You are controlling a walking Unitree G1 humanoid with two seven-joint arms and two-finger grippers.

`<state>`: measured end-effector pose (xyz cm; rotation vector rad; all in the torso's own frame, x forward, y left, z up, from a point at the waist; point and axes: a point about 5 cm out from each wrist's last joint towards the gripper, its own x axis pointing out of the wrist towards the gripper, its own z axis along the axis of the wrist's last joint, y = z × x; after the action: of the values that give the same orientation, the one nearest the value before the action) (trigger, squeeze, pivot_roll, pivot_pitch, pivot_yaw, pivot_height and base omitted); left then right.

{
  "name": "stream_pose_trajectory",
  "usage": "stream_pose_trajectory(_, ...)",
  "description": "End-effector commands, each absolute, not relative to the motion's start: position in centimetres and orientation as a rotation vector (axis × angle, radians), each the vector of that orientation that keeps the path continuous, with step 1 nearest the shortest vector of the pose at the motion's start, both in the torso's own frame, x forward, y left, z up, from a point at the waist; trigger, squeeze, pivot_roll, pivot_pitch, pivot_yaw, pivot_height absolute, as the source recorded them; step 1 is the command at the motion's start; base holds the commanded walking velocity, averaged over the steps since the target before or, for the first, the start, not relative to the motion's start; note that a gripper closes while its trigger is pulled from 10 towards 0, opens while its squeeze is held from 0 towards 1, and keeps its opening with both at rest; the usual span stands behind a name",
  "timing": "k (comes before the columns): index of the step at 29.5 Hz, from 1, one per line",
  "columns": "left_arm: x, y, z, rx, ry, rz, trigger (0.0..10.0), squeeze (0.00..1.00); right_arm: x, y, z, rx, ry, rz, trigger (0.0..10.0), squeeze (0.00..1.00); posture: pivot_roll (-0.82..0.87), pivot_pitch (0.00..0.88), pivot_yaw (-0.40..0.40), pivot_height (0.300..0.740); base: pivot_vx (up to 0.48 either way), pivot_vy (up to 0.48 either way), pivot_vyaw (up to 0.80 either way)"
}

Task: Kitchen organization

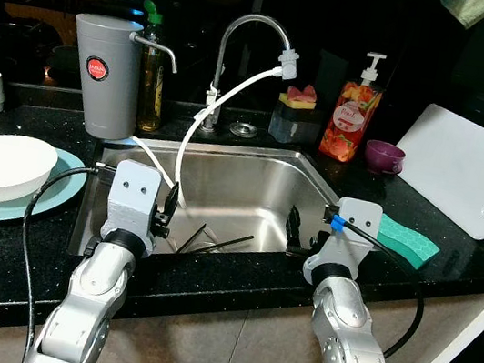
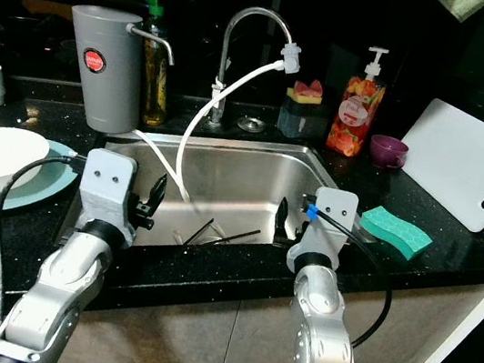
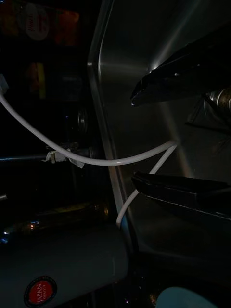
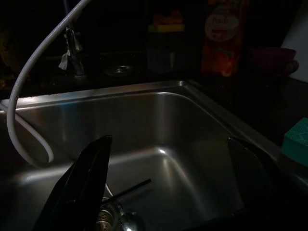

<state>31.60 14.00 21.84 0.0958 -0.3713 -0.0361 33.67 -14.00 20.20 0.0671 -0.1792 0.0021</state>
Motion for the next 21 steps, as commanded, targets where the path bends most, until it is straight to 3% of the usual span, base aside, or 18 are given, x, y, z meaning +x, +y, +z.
stream_pose_trajectory(1,31.80,13.86,21.57,0.107,-0.360,-0.038,10.0,0.00,33.72,-14.12,20.09,0.065,-0.180,-0.004,10.0,0.00,0.08,0.027,-0.079,0.740,0.000,0.000,0.00)
stream_pose_trajectory(21,31.94,13.83,21.65,0.105,-0.363,-0.037,10.0,0.00,33.84,-14.13,20.18,0.067,-0.182,-0.005,10.0,0.00,0.08,0.026,-0.080,0.740,0.000,0.000,0.00)
